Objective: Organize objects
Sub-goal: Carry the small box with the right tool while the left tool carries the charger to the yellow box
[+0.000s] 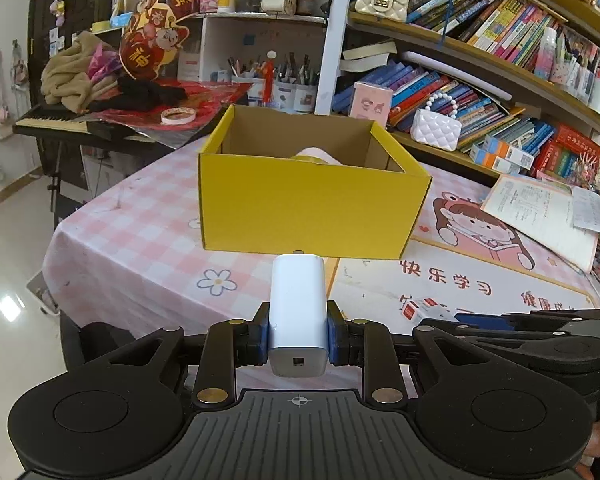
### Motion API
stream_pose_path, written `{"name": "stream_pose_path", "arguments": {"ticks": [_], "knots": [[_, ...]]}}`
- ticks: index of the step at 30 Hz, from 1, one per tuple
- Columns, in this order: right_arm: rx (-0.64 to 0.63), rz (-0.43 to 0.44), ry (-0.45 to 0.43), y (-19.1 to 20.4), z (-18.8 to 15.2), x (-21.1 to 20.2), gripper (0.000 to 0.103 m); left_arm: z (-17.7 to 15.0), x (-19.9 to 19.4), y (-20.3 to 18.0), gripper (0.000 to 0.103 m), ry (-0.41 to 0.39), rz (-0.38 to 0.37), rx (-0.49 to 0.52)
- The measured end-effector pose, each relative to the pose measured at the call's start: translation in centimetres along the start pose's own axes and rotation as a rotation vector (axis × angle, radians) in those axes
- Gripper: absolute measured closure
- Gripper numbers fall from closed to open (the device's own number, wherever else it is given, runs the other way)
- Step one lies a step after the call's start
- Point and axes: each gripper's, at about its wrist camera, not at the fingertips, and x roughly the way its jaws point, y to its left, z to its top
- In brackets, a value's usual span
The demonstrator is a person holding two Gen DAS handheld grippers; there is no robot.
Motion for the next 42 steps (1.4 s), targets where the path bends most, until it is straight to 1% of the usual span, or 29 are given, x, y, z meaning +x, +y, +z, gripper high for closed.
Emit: {"name": "stream_pose_path", "arguments": {"ticks": [7,12,16,22,25,28,31,34,37,39,42], "knots": [[-0.015,-0.019,-0.018,2.0,0.2,-0.2,0.075,0.1,-0.1,1.4,0.079,-0.019,-0.014,0.012],[-0.044,-0.030,-0.048,2.8,1.7,-0.1,0.075,1.4,0.2,2.3,0.079,-0.056,-0.021,0.019],[-0.058,-0.039,-0.095,3.0,4.2,0.2,0.075,3.5,0.7,3.0,0.079,-0.107,-0.024,-0.003],[-0.071,-0.042,-0.176,2.5,8.7,1.0,0.075,7.6,2.2,3.1,0.079,-0.178,-0.038,-0.041],[-0.070,-0.046,-0.217,2.0,11.1,1.9,0.075,9.7,3.6,2.5,0.079,-0.206,-0.030,-0.037],[-0.060,-0.056,-0.233,1.3,13.2,3.2,0.075,11.5,5.5,1.7,0.079,-0.220,-0.010,-0.030],[-0.069,-0.056,-0.233,0.7,14.7,4.7,0.075,13.1,8.0,1.2,0.079,-0.212,0.010,-0.037],[-0.104,-0.035,-0.219,0.6,15.6,6.3,0.075,14.0,10.5,0.8,0.079,-0.189,0.034,-0.032],[-0.147,-0.019,-0.186,0.7,16.2,8.5,0.075,14.6,13.2,0.8,0.079,-0.129,0.061,-0.035],[-0.156,-0.002,-0.152,0.7,16.5,10.0,0.075,14.5,14.7,1.1,0.079,-0.079,0.077,-0.070],[-0.173,0.023,-0.091,0.7,16.5,11.8,0.075,14.2,15.9,1.6,0.079,-0.035,0.082,-0.124]]}}
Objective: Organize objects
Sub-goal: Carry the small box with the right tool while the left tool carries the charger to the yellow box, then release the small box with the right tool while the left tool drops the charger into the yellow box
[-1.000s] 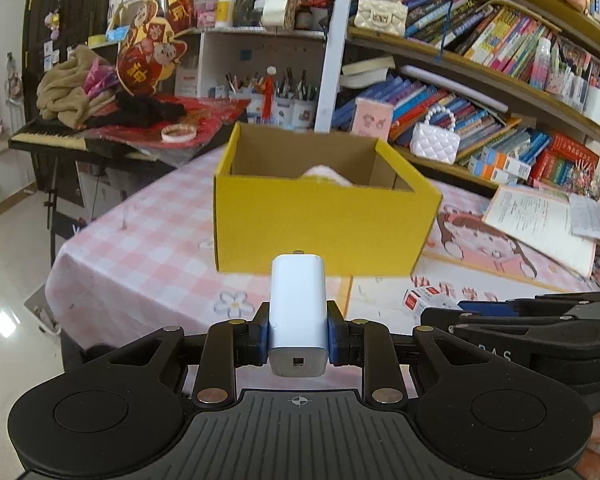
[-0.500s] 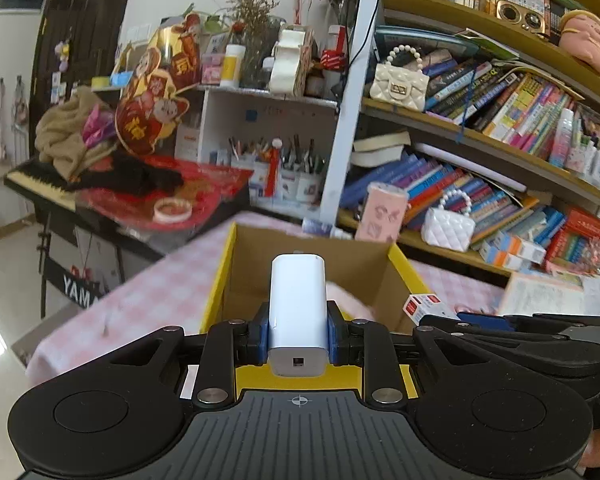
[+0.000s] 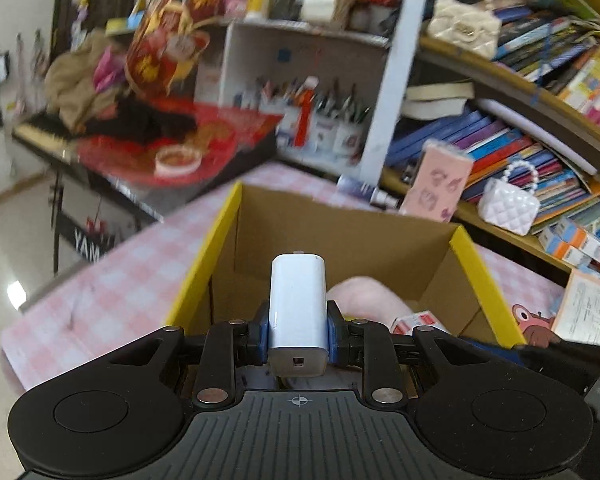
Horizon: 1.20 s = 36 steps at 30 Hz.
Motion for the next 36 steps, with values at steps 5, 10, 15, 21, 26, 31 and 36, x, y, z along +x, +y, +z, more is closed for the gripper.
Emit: {"name": "stream_pose_path", "arguments": {"ticks": [5,10,15,21,26,31,36], "knots": [[-0.041,0.045,0.046,0.3,-0.5,1.3,0.075,-0.7,1.0,0.0,0.079,0.042,0.021,0.009],[-0.058,0.084,0.069,0.3,-0.5,2.0,0.075,-1.2,1.5,-0.5,0.078,0.049,0.047,0.042],[-0.033,0.124,0.097,-0.2,-0.3,2.7,0.074,-0.9,1.7,-0.5,0.077,0.055,0.058,0.028],[-0.010,0.136,0.103,-0.3,-0.4,2.5,0.074,-0.7,1.7,-0.7,0.057,0.073,0.074,0.046],[-0.004,0.113,0.054,-0.6,-0.6,1.0,0.059,-0.8,-0.6,-1.6,0.025,-0.027,0.061,0.069],[-0.034,0.101,-0.015,-0.8,-1.2,-2.0,0.058,-0.4,-4.1,-2.1,0.020,-0.140,0.023,0.036],[-0.015,0.081,-0.075,-1.4,-2.4,-6.2,0.051,-0.4,-8.1,-1.6,0.012,-0.217,0.008,-0.016]]}}
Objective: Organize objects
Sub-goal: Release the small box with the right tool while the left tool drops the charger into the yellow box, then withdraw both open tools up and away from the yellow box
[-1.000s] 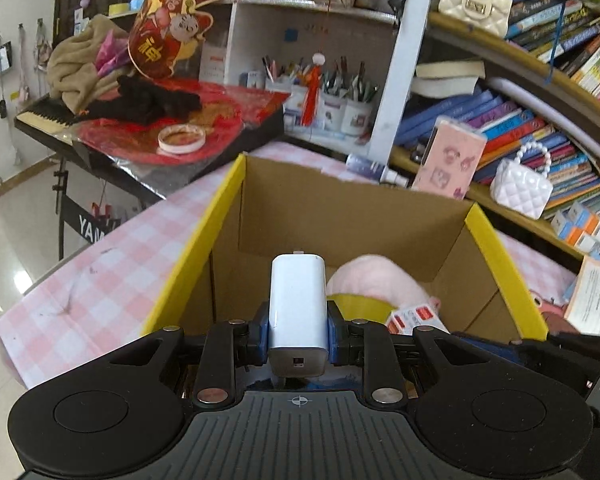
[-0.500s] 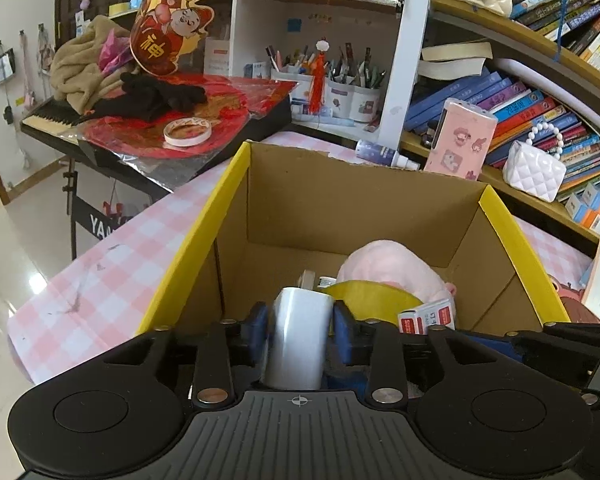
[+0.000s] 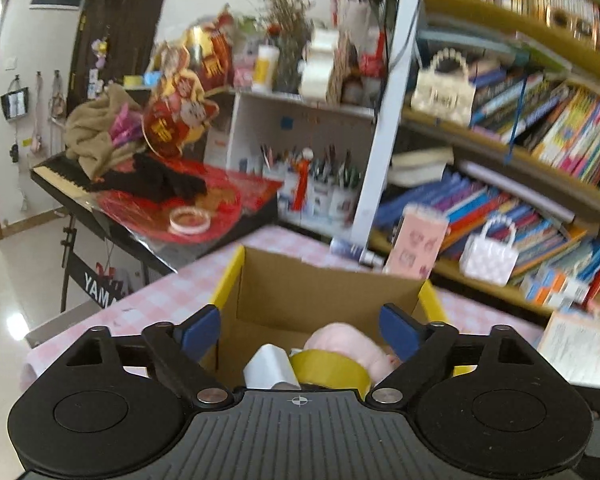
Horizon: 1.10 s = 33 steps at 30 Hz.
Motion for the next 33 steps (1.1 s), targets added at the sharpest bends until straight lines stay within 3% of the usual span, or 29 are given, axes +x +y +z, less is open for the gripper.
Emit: {"name": "stream_pose_path", "arguments": {"ticks": [5,10,18,22,26,29,33], "knots": [[0.085,-0.058,-0.013,-0.5,-1.7,-3.7,0.050,-1.2,-3.5,0.6,0.010,-0.029,0.002,-0.010],[0.156,-0.215,0.018,-0.6,-4.6,-5.8,0.043,-3.5,-6.5,-0.4,0.007,-0.037,0.039,0.071],[0.228,-0.340,0.070,-0.6,-9.7,-8.5,0.043,-8.3,-8.2,-1.7,0.006,0.078,0.025,0.136],[0.245,-0.402,0.059,-0.8,-11.3,-10.4,0.042,-9.9,-8.4,-3.2,0.006,0.114,0.015,0.222],[0.265,-0.484,0.049,-1.0,-12.8,-11.9,0.027,-11.3,-8.2,-4.4,0.006,0.165,-0.010,0.280],[0.294,-0.527,0.075,-1.5,-13.8,-12.3,0.026,-11.7,-8.3,-5.0,0.006,0.179,-0.030,0.279],[0.338,-0.590,0.082,-1.5,-14.8,-13.2,0.014,-12.0,-8.8,-5.6,0.005,0.175,-0.033,0.298]]}}
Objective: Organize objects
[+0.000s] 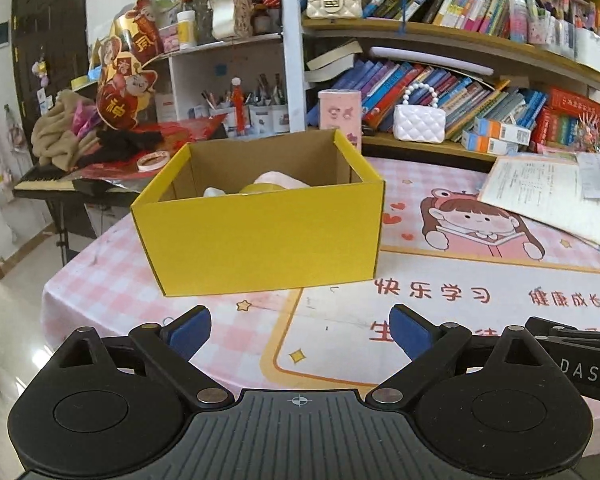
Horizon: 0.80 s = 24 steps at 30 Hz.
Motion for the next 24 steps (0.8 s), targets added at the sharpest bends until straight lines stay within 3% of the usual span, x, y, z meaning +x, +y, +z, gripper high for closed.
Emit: {"name": "stream_pose_path", "arguments": {"ticks": [12,24], "knots": [[0.012,-0.053,0.021,0.5,-1.9,-1.6,0.004,-1.0,-1.1,-0.7,0.005,0.007,-0.002,0.061],[0.001,-0.114,0.045,1.7,-3.0,-2.6,0.004,-2.3,-1.4,0.0,0.001,0.056,0.051,0.069]]}}
